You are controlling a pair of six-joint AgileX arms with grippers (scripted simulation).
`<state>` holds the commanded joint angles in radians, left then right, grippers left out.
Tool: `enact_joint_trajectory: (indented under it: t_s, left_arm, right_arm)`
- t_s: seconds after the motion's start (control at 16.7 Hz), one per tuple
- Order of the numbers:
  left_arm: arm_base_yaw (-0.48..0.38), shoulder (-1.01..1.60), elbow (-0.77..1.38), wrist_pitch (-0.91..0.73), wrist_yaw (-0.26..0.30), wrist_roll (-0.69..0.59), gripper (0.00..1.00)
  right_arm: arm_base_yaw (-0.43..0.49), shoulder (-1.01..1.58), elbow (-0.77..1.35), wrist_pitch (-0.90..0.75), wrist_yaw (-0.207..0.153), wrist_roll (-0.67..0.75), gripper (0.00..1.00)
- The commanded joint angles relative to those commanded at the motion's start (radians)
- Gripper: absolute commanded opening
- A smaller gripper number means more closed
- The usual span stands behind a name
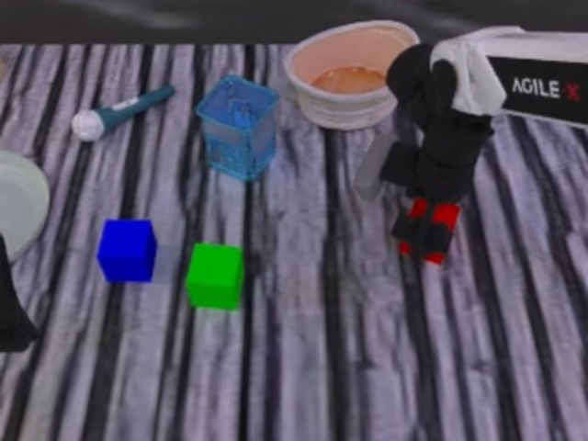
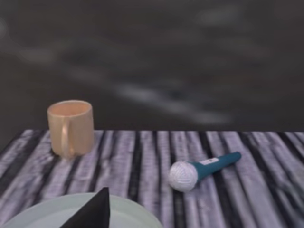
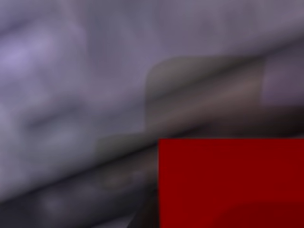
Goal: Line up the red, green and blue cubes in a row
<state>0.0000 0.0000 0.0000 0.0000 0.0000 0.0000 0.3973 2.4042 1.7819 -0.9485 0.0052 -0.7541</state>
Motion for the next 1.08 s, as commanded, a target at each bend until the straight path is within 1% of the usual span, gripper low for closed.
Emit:
enact_joint_trajectory:
  t_s: [0.3,0.36,0.42,0.54,0.84,1.08]
  left_arm:
    - [0.000,0.000,0.000,0.000,0.000,0.000,1.00]
    - [0.000,0.000,0.000,0.000,0.000,0.000,1.00]
    - [0.000,0.000,0.000,0.000,0.000,0.000,1.00]
    - [0.000,0.000,0.000,0.000,0.000,0.000,1.00]
    - [0.000,0.000,0.000,0.000,0.000,0.000,1.00]
    - [0.000,0.000,0.000,0.000,0.000,0.000,1.00]
  right_arm:
    - [0.000,0.000,0.000,0.000,0.000,0.000,0.00]
    - [-0.001,-0.025,0.000,-0.016,-0.008,0.009,0.00]
    - [0.000,-0.026,0.002,-0.020,-0.008,0.009,0.00]
    - [0.003,-0.036,0.031,-0.057,-0.009,0.006,0.00]
    - [0.007,-0.086,0.135,-0.220,-0.009,0.007,0.00]
    - [0.008,-0.099,0.156,-0.246,-0.009,0.007,0.00]
